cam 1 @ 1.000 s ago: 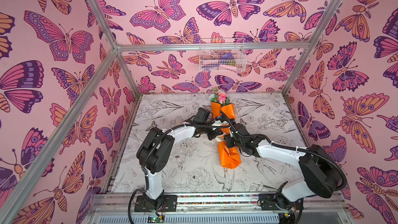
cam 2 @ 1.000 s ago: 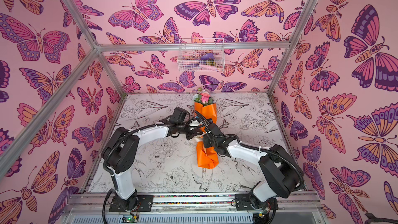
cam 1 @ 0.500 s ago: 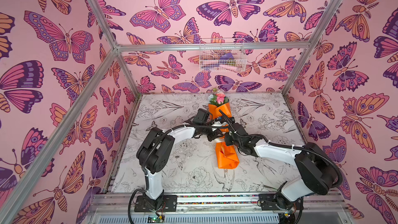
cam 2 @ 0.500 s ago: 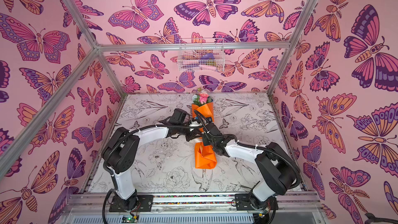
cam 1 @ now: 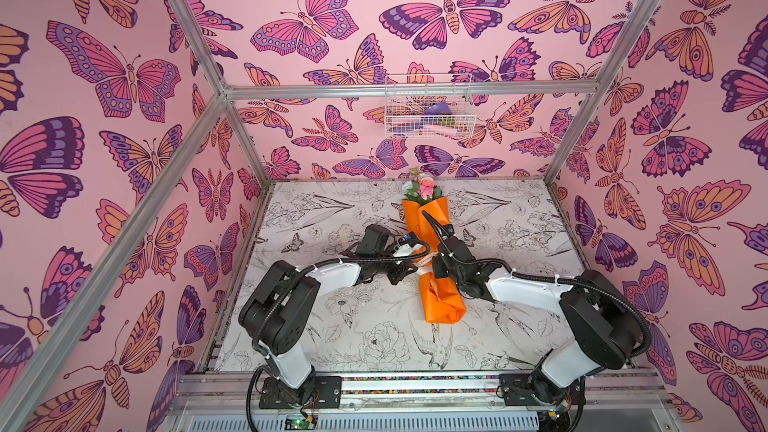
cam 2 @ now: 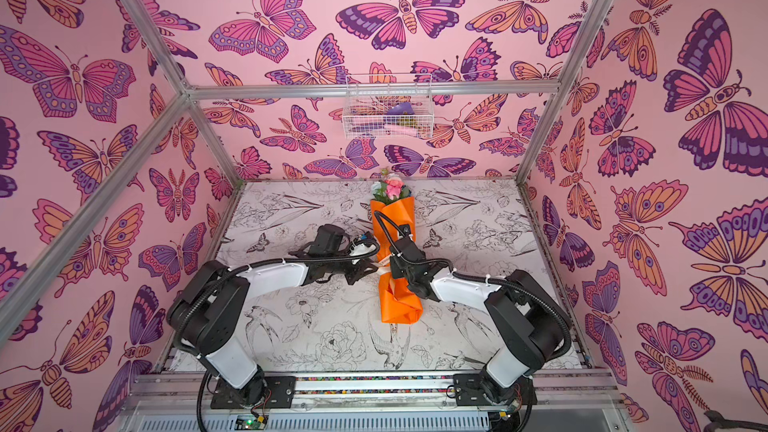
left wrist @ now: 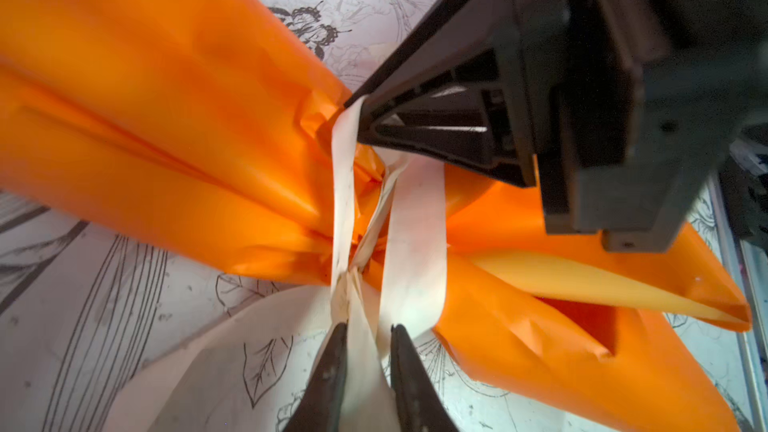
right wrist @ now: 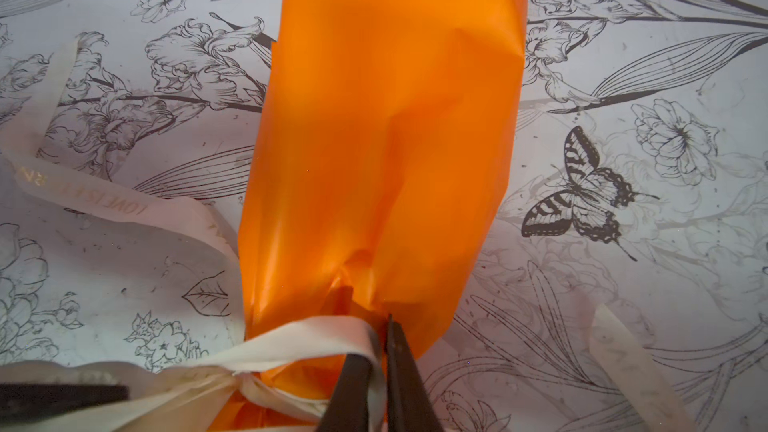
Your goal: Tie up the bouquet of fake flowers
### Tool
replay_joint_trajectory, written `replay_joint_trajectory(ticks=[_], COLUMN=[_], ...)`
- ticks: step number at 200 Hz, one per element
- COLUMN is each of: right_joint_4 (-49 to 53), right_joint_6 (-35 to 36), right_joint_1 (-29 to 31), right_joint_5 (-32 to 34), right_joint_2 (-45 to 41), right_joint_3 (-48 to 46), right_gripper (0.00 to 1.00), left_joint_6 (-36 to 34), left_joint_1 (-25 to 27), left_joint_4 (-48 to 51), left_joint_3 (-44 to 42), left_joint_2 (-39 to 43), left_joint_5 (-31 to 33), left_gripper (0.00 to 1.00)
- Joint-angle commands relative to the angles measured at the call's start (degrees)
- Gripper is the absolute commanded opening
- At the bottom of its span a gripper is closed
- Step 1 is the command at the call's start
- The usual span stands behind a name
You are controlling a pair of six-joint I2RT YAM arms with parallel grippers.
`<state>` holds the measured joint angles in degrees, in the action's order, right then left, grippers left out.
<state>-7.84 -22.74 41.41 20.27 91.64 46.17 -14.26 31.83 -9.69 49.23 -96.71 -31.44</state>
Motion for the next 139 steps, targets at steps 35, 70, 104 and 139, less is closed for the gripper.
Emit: replay_joint_trajectory(ticks=[35, 70, 104, 139], right_joint_4=[-1.7, -2.1, -2.6, -2.8], right_joint_6=[-2.7, -2.7, -3.1, -3.4], right_joint_1=[0.4, 0.3, 0.3, 0.2], right_joint_5=[0.2, -1.0, -1.5, -1.7], right_joint_2=[0.3, -0.1, -0.1, 0.0], right_joint_3=[0.8, 0.6, 0.5, 0.3], right_gripper=[0.10, 0.10, 0.10, 0.10], left_joint_6=[6.4, 8.4, 9.0, 8.3], left_joint_1=[-0.5, -0.5, -1.0, -1.2], left_joint_4=[-8.0, -11.8, -17.3, -17.7], left_joint_3=[-5.0, -3.8, -1.3, 3.3], left_joint_2=[3.3, 6.0, 3.8, -2.7], left_joint_5=[2.3, 3.8, 2.0, -4.7], left_gripper=[0.36, 0.59, 0.63, 0.56])
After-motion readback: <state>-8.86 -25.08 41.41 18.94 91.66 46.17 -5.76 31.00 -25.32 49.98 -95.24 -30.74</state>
